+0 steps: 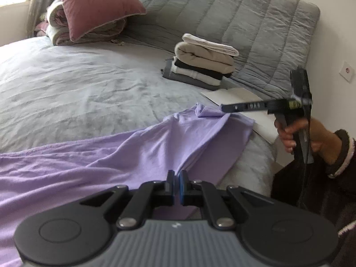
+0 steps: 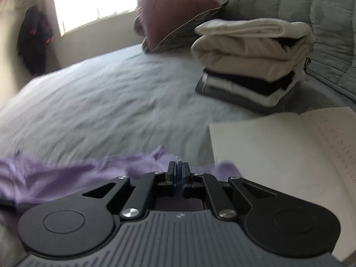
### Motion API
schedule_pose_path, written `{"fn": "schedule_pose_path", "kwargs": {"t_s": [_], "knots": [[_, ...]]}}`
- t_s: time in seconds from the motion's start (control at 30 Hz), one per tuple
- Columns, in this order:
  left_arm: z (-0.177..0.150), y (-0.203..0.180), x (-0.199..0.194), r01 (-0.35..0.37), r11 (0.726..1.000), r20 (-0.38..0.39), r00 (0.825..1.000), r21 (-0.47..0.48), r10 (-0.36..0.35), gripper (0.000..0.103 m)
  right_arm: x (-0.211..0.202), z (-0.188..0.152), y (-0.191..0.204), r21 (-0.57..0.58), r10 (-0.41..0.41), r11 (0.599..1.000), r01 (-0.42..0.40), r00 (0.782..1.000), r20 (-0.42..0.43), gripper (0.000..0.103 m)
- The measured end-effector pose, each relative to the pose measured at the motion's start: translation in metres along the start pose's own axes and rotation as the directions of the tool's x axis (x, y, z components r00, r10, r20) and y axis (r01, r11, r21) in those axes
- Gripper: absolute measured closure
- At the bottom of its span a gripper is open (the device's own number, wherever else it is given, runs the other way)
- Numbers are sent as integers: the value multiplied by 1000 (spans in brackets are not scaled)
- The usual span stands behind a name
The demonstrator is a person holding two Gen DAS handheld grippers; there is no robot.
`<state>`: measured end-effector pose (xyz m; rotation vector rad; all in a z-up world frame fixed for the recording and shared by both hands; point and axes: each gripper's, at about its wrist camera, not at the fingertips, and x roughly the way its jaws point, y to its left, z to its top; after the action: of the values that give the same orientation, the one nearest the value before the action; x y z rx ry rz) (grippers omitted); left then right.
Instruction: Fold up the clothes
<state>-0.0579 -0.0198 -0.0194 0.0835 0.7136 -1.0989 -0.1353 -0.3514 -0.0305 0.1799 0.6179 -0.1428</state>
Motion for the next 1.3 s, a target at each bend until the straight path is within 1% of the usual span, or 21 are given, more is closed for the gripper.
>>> {"fn": "schedule_pose_path", "kwargs": {"t_s": [0.07, 0.1, 0.13, 0.17, 0.23, 0.27, 0.3, 0.33, 0.4, 0.47, 0.53, 0.6, 0.67, 0.77, 0.9, 0.93, 1.03, 1.13, 1.23, 1.27, 1.3], "knots": [[-2, 2, 5, 53, 999, -81, 995, -9, -54, 99, 1, -6, 3, -46, 12, 999, -13, 1000, -19, 97], [-4, 4, 10, 98, 995, -133, 986, -21, -100, 98, 1, -9, 5, -69, 17, 997, -18, 999, -28, 95], [-6, 4, 14, 127, 992, -169, 977, -29, -130, 98, 1, -11, 6, -91, 20, 996, -23, 999, -33, 91], [-6, 4, 17, 133, 991, -175, 975, -32, -136, 98, 0, -12, 8, -109, 24, 994, -27, 999, -27, 86], [-2, 4, 20, 142, 988, -165, 975, -63, -151, 93, -3, -12, 9, -138, 36, 990, -36, 999, -5, 68], [2, 5, 21, 152, 984, -148, 975, -88, -164, 90, -6, -12, 10, -151, 44, 988, -42, 999, 10, 47], [5, 6, 22, 159, 981, -128, 977, -109, -172, 83, -7, -11, 11, -166, 51, 985, -47, 998, 23, 43], [9, 6, 23, 161, 979, -106, 979, -128, -175, 77, -7, -11, 12, -189, 55, 981, -48, 998, 30, 43], [17, 6, 27, 164, 971, -65, 982, -173, -177, 70, -6, -10, 14, -227, 64, 972, -54, 997, 40, 43], [28, 6, 36, 155, 964, -42, 985, -216, -168, 68, 0, -9, 10, -205, 78, 976, -72, 997, 20, 46], [39, 6, 45, 147, 955, -21, 987, -258, -158, 68, 5, -9, 5, -178, 93, 980, -91, 996, -1, 54], [51, 5, 58, 136, 947, -14, 989, -291, -146, 68, 8, -8, -1, -125, 114, 986, -114, 993, -9, 72], [63, 6, 74, 135, 934, -14, 989, -332, -148, 68, 4, -9, -4, -101, 134, 986, -132, 991, 13, 86], [79, 10, 102, 142, 898, -17, 986, -416, -164, 64, -5, -12, -6, -100, 158, 983, -153, 986, 45, 99], [93, 17, 137, 148, 817, -21, 981, -557, -192, 54, -18, -16, -7, -122, 204, 973, -195, 977, 66, 100], [96, 17, 144, 142, 808, -27, 981, -572, -192, 54, -21, -16, -8, -126, 215, 971, -205, 974, 68, 100], [107, 9, 164, 104, 817, -59, 984, -567, -166, 53, -26, -15, -10, -134, 242, 963, -232, 968, 64, 100], [116, 2, 177, 73, 834, -84, 986, -547, -141, 54, -24, -17, -12, -132, 258, 959, -252, 966, 25, 100], [125, -6, 187, 52, 851, -101, 987, -523, -122, 56, -19, -20, -14, -127, 250, 960, -248, 968, 2, 100], [127, -8, 190, 43, 859, -109, 988, -510, -114, 56, -19, -20, -13, -134, 241, 962, -237, 971, 12, 89], [130, -11, 193, 32, 867, -116, 988, -497, -103, 60, -19, -20, -13, -141, 231, 964, -226, 973, 22, 87]]}}
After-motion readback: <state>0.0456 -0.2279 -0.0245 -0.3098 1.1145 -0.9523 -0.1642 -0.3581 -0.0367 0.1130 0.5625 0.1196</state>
